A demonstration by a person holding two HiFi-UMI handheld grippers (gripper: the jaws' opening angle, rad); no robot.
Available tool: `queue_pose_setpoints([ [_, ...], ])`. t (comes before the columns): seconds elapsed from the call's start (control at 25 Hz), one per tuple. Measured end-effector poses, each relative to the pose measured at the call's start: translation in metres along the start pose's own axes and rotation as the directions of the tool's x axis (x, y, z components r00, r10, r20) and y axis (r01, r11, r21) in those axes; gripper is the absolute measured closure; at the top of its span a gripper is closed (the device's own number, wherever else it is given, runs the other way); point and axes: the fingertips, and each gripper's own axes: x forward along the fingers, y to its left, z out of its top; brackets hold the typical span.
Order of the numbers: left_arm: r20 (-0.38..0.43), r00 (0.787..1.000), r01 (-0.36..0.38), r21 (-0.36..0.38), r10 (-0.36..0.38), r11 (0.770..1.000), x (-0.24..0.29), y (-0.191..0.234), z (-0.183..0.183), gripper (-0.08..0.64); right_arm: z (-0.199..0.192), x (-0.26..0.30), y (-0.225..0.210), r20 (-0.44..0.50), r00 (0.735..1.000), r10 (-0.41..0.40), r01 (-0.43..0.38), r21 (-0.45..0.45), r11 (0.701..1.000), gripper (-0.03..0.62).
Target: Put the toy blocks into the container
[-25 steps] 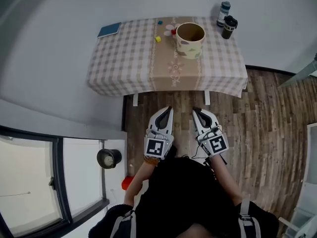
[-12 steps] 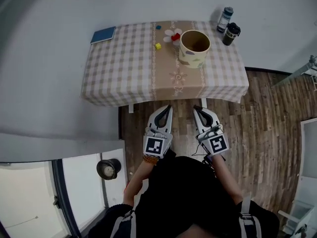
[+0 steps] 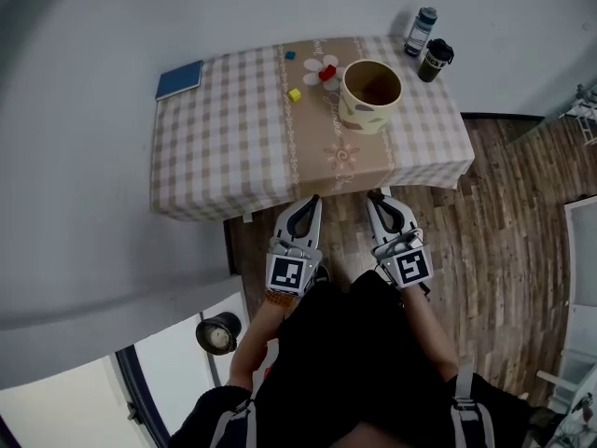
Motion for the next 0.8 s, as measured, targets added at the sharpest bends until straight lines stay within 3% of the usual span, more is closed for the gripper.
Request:
queue_pose_setpoints([
  [0.4, -0.032, 0.999, -0.002, -0.005, 0.002, 1.000, 0.055, 0.033, -0.020, 0.569, -0.030, 0.046, -0.038, -0.005, 1.000, 0.002, -0.002, 0.046, 0.999, 0.594],
  [0.8, -0.020, 0.993, 0.118, 0.023, -0.118, 0.993, 0.150, 0.030, -0.019, 0.568, -0.048, 0.096, -0.125, 0.034, 0.999, -0.001, -0.001, 0.087, 0.996, 0.594],
])
